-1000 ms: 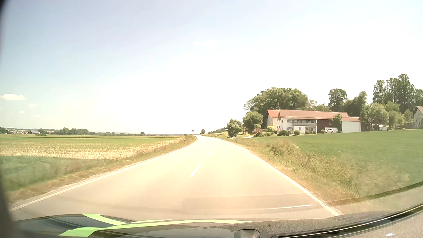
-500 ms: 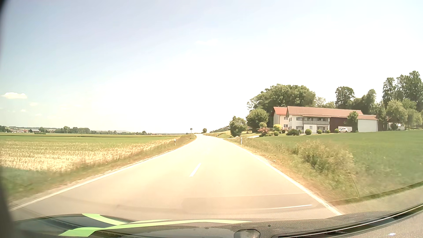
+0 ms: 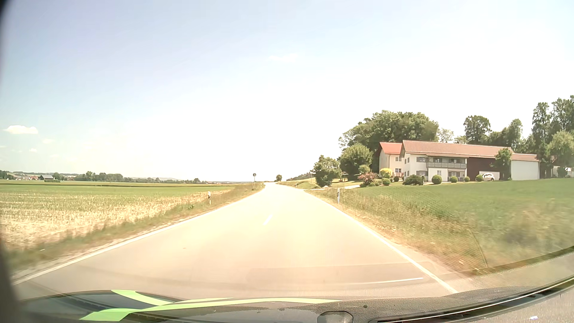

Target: Follow the waypoints while adhering to traffic rules and regulations

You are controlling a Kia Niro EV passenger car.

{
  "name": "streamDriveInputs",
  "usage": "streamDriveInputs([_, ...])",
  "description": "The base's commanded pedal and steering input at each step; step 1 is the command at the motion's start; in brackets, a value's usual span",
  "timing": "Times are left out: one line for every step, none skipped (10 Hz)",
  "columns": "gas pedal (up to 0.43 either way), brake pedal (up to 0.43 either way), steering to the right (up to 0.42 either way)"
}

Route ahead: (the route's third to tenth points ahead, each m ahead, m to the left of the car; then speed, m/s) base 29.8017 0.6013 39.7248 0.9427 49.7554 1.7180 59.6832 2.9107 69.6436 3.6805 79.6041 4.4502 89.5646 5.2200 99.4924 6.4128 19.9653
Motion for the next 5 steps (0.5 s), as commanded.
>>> streamDriveInputs([0.26,0.0,-0.009])
streamDriveInputs([0.26,0.0,-0.011])
streamDriveInputs([0.26,0.0,-0.01])
streamDriveInputs([0.26,0.0,-0.01])
streamDriveInputs([0.26,0.0,-0.009])
